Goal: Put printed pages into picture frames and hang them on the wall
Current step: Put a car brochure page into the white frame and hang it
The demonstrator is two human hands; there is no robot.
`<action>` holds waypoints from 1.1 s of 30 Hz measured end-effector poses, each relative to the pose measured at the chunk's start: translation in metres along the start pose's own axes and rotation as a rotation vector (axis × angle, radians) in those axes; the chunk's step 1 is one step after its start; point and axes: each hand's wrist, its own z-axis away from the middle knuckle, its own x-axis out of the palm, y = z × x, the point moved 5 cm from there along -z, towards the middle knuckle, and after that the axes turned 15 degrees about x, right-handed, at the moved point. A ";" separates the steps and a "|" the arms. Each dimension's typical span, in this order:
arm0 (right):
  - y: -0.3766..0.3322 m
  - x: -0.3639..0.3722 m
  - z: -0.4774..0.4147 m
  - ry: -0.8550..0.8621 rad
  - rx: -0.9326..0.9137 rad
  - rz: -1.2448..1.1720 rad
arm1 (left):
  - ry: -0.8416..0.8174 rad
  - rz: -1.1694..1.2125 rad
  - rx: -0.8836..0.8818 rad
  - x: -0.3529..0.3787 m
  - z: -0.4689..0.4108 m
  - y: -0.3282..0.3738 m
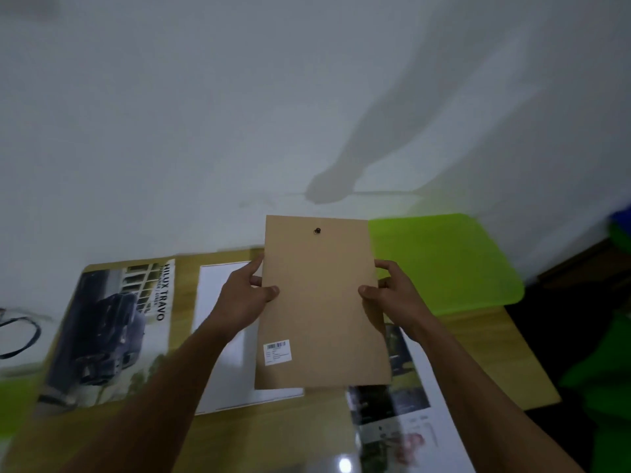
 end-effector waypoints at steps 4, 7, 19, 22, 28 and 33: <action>0.013 -0.074 -0.010 0.024 0.015 0.053 | 0.005 -0.025 0.031 0.073 -0.009 0.027; 0.022 -0.123 -0.033 0.090 0.019 0.132 | 0.060 -0.026 0.020 0.122 -0.025 0.034; 0.043 -0.196 -0.125 0.201 0.056 0.346 | 0.016 -0.245 0.016 0.237 -0.078 0.028; 0.037 -0.200 -0.124 0.266 0.004 0.456 | 0.026 -0.322 0.007 0.247 -0.089 0.023; 0.033 -0.210 -0.126 0.354 -0.038 0.601 | 0.032 -0.431 -0.003 0.256 -0.099 0.021; 0.022 -0.207 -0.109 0.383 -0.111 0.687 | 0.004 -0.454 0.001 0.247 -0.097 0.019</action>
